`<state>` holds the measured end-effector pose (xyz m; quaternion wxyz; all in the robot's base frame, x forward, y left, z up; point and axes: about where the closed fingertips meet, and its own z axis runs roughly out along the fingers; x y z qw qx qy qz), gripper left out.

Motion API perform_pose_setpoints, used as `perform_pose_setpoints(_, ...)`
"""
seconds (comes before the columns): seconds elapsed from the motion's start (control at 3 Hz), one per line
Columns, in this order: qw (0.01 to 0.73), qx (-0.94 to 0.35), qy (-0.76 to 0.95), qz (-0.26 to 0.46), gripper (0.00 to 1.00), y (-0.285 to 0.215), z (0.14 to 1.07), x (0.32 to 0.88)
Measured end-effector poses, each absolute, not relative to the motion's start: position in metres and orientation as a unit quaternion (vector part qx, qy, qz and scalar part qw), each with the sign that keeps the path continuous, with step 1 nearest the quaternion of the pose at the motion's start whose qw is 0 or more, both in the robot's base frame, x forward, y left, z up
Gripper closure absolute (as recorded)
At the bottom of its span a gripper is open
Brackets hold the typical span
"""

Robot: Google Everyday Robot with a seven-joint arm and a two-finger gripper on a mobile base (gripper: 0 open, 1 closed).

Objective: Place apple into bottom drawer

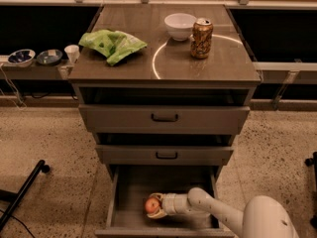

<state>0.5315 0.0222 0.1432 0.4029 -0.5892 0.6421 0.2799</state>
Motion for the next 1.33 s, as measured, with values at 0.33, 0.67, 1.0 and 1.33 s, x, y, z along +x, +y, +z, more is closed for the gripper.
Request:
perform_pose_setpoints(0.33, 0.403, -0.589, 0.642, 0.280, 0.36, 0.0223, 0.1432, 0.5315)
perform_pose_setpoints(0.67, 0.403, -0.589, 0.642, 0.280, 0.13, 0.0223, 0.1432, 0.5315)
perform_pose_setpoints(1.0, 0.401, -0.589, 0.643, 0.281, 0.12, 0.0211, 0.1427, 0.5311)
perform_pose_setpoints(1.33, 0.400, -0.586, 0.645, 0.284, 0.08, 0.0174, 0.1436, 0.5316)
